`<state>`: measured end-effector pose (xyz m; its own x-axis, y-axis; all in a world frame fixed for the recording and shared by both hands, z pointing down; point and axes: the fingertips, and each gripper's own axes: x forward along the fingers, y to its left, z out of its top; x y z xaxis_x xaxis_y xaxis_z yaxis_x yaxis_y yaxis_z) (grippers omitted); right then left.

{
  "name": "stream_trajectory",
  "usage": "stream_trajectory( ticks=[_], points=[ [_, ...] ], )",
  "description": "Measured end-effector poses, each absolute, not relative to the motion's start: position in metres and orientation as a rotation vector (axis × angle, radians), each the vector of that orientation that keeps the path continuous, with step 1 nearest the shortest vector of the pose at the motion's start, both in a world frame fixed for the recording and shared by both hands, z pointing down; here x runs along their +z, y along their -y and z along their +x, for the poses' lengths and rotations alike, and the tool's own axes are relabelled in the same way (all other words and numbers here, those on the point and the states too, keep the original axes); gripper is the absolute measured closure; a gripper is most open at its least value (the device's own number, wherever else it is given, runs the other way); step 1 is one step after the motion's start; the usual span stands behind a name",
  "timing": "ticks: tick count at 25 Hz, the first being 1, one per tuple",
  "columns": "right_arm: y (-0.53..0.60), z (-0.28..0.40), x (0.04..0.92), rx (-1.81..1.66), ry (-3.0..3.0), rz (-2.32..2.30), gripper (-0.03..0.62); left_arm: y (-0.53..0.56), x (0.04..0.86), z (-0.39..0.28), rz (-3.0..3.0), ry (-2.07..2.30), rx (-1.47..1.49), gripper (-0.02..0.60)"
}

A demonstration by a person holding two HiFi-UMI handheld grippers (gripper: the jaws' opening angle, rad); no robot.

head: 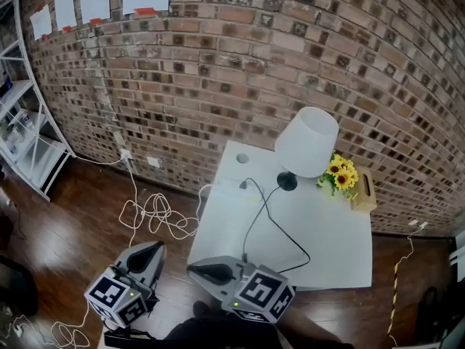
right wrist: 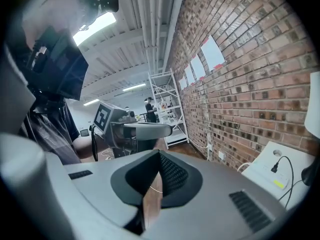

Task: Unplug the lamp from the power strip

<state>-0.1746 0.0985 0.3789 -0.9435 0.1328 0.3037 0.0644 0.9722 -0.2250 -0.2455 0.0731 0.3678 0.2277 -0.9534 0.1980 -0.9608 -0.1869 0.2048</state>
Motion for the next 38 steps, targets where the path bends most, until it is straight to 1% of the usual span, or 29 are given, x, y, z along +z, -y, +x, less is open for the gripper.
stream_trajectory(
  ticks=[8,15,24,38],
  points=[
    [-0.064,-0.171,0.368,0.314,2.846,-0.15,0.602,-0.039,0.358,-0.236,2.246,1.786,0.115,0.568],
    [-0.01,-0.162,0.362,0.351,2.914,0.023,0.602,-0.005,0.364,-0.226,2.264,1.733,0.157,0.569],
    [0.038,-0.143,0.367,0.372,2.923,0.039,0.602,0.055,0.369,-0.206,2.287,1.678,0.154,0.569],
    [0.14,-0.08,0.377,0.442,2.951,0.223,0.602,0.138,0.393,-0.16,2.345,1.606,0.399,0.569]
  ],
)
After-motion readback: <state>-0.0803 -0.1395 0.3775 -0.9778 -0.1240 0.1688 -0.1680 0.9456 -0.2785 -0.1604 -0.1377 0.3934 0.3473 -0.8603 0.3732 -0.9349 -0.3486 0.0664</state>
